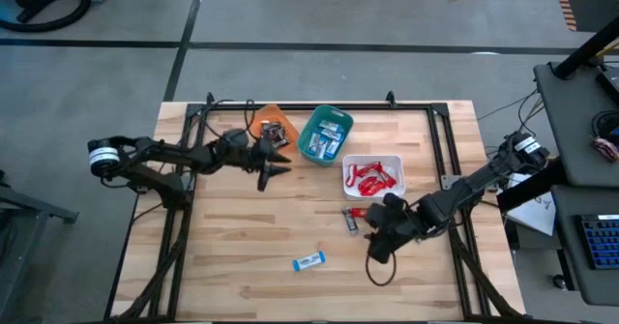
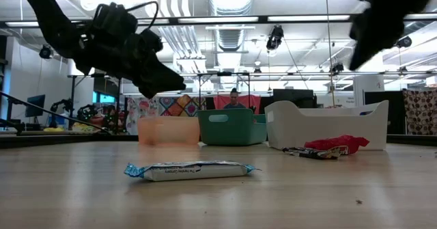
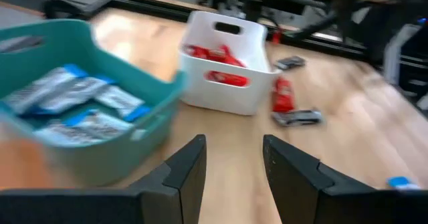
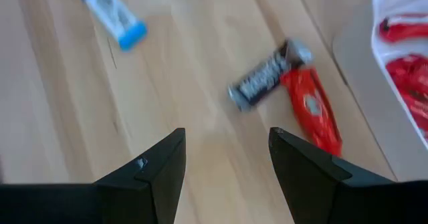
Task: Sort candy
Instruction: Put the red chocolate bar into the white bin
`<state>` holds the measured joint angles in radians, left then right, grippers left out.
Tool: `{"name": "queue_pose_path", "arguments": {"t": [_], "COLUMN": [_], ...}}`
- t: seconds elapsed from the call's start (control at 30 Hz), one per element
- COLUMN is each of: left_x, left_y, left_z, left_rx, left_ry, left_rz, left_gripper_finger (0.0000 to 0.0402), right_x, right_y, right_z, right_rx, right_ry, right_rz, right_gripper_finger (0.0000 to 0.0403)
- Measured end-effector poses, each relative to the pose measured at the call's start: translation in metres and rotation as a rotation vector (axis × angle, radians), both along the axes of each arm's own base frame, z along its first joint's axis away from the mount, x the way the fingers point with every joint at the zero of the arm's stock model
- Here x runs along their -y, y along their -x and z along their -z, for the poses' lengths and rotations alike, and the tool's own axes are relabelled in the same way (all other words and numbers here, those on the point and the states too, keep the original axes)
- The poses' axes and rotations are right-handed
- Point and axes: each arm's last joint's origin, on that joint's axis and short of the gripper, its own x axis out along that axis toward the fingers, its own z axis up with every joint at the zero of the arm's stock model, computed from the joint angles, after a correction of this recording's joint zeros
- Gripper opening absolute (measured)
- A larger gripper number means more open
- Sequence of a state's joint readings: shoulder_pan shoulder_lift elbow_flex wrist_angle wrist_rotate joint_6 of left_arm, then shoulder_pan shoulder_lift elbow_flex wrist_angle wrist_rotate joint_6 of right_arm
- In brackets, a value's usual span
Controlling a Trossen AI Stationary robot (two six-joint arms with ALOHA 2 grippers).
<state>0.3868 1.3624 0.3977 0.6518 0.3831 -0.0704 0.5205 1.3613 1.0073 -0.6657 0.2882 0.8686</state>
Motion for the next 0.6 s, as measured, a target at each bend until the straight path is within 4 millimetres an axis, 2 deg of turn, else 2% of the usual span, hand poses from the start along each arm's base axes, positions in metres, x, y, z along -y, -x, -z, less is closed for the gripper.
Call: {"name": "queue_pose_path", "arguments": {"t": [0.13, 0.37, 0.6], "left_x": [0.019, 0.046, 0.059], "left_y": [-0.006, -0.012, -0.014], "left_z": [0.0, 0.0, -0.002], "left_rx": [-0.006, -0.01, -0.003], "left_ry": [0.009, 0.024, 0.033], "left_rz": [0.024, 0.069, 0.109], "left_gripper_finger": [0.0132, 0.0132, 0.0131], "right_x": [-0.006, -0.008, -0.007], "right_y": [0.014, 0.035, 0.04], "right_z": [0.016, 0.043, 0.072], "right_rx": [-0.051, -0.068, -0.076], "right_ry": [0.062, 0.203, 0.274], "right_rz": [-0.057, -0.053, -0.028], "right_gripper_finger": [0.0205, 0.0205, 0.0205]}}
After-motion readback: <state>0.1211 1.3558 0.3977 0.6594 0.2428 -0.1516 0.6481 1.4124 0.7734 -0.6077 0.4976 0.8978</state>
